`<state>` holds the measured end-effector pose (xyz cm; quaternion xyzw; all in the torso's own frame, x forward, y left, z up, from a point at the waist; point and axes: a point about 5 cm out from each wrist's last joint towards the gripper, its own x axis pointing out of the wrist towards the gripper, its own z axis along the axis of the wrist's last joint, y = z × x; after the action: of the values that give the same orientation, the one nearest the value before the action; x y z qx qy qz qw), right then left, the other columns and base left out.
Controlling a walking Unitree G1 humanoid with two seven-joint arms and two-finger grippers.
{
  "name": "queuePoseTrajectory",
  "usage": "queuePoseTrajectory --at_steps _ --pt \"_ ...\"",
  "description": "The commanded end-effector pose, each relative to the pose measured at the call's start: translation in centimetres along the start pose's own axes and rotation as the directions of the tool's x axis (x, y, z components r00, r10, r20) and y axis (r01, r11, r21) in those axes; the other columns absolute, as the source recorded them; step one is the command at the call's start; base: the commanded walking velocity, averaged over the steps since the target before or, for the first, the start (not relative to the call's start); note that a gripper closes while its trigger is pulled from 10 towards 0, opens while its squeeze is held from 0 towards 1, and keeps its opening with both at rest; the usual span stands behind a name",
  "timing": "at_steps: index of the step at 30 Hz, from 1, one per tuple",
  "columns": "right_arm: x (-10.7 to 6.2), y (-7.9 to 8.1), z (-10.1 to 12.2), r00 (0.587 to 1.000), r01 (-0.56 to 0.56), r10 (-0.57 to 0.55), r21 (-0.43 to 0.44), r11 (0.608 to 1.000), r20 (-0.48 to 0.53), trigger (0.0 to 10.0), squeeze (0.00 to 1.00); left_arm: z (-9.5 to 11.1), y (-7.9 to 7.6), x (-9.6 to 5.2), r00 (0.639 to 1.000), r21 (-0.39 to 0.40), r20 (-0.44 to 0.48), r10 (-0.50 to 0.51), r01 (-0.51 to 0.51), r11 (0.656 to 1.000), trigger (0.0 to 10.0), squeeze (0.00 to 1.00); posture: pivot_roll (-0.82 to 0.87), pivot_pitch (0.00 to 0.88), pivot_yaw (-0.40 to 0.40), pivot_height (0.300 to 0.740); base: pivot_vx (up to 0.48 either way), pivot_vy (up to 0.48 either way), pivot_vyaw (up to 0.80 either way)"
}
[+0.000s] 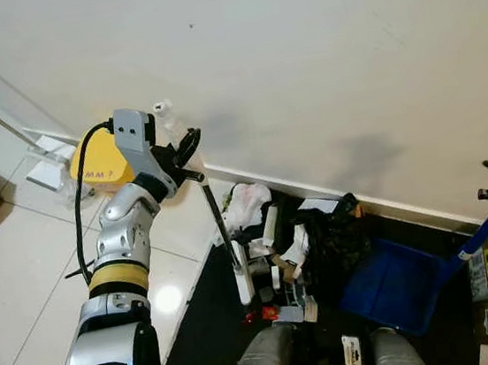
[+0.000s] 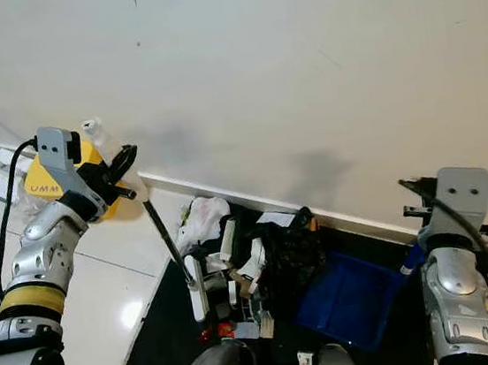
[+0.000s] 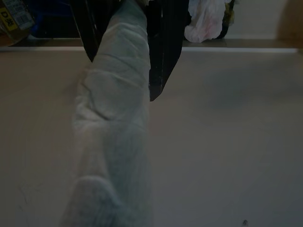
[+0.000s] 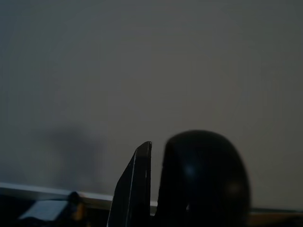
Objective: Sweep floor
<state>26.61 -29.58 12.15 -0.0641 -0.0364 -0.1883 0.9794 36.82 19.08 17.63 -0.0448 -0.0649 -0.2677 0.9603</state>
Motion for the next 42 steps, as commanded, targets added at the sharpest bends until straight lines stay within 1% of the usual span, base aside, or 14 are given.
queuePoseTrajectory --at_steps 1,5,10,12,13,14,15,20,26,29,30,35,37,42 --pt "-1.1 1.2 -1.8 0.981 -0.181 0.182 0.023 0.983 -0.063 0.0 0.00 0.0 0.3 -0.2 1.000 0.009 0.005 0.015 -0.015 1.000 10.0 0.00 0.06 0.226 0.138 0.740 0.000 0.000 0.00" --pt "-1.8 3.0 -1.8 0.915 -0.401 0.400 0.000 0.916 -0.059 0.0 0.00 -0.5 0.5 -0.5 1.000 0.016 -0.020 0.005 -0.004 1.000 10.0 0.00 0.07 0.225 0.140 0.740 0.000 0.000 0.00" --pt "-2.1 3.6 -1.1 0.839 -0.542 0.543 0.043 0.839 -0.036 0.0 0.00 -1.6 0.8 -1.4 0.996 0.020 -0.088 -0.029 0.031 0.999 10.0 0.00 0.07 0.222 0.136 0.740 0.000 0.000 0.00" --pt "-2.0 3.6 -0.7 0.821 -0.568 0.571 0.072 0.820 -0.023 2.1 0.00 -2.3 1.0 -2.0 0.990 0.035 -0.135 -0.040 0.045 0.998 10.0 0.00 0.07 0.219 0.137 0.740 0.000 0.000 0.00" --pt "-2.0 3.5 -0.7 0.813 -0.579 0.582 0.068 0.812 -0.021 4.6 0.00 -2.5 1.0 -2.2 0.987 0.053 -0.153 -0.041 0.050 0.997 10.0 0.00 0.07 0.218 0.138 0.740 0.000 0.000 0.00" --pt "-2.0 3.5 -0.7 0.813 -0.579 0.582 0.068 0.812 -0.021 4.6 0.00 -2.5 1.0 -2.2 0.987 0.053 -0.153 -0.041 0.050 0.997 10.0 0.00 0.07 0.218 0.138 0.740 0.000 0.000 0.00" --pt "-2.0 3.6 -0.7 0.804 -0.592 0.594 0.060 0.803 -0.021 10.0 0.00 -2.7 1.0 -2.4 0.985 0.067 -0.164 -0.047 0.058 0.996 10.0 0.00 0.07 0.218 0.138 0.740 0.000 0.000 0.00" --pt "-2.1 4.3 -0.3 0.748 -0.662 0.664 0.089 0.744 0.017 10.0 0.00 -3.0 1.0 -2.5 0.986 0.066 -0.162 -0.040 0.051 0.996 10.0 0.00 0.08 0.212 0.135 0.740 0.000 0.000 0.00" --pt "-2.2 5.4 -1.1 0.736 -0.674 0.676 0.087 0.733 0.005 10.0 0.00 -3.6 0.7 -2.7 0.986 0.064 -0.165 -0.020 0.031 0.997 10.0 0.00 0.07 0.209 0.139 0.740 0.000 0.000 0.00" --pt "-2.3 6.7 -1.5 0.727 -0.683 0.686 0.107 0.722 0.015 10.0 0.00 -3.9 0.9 -2.6 0.987 0.050 -0.149 0.053 -0.046 0.998 10.0 0.00 0.08 0.207 0.143 0.740 0.000 0.000 0.00" --pt "-2.3 7.7 -2.0 0.732 -0.678 0.681 0.105 0.727 0.014 10.0 0.00 -4.2 1.0 -2.7 0.986 0.039 -0.134 0.095 -0.090 0.995 10.0 0.00 0.08 0.207 0.143 0.740 0.000 0.000 0.00" --pt "-2.3 8.4 -2.4 0.731 -0.679 0.682 0.098 0.727 0.005 10.0 0.00 -4.7 0.9 -3.2 0.986 0.034 -0.138 0.090 -0.086 0.996 10.0 0.00 0.08 0.208 0.144 0.740 0.000 0.000 0.00" --pt "-2.6 9.8 -2.7 0.698 -0.712 0.716 0.122 0.692 0.011 10.0 0.00 -6.0 0.4 -3.9 0.983 -0.009 -0.179 0.032 -0.034 0.999 10.0 0.00 0.09 0.213 0.139 0.740 0.000 0.000 0.00" --pt "-3.6 12.3 -2.5 0.578 -0.804 0.815 0.207 0.558 0.049 10.0 0.00 -8.3 -0.8 -4.6 0.966 -0.082 -0.256 -0.033 0.012 0.997 10.0 0.00 0.09 0.220 0.142 0.740 0.000 0.000 0.00"
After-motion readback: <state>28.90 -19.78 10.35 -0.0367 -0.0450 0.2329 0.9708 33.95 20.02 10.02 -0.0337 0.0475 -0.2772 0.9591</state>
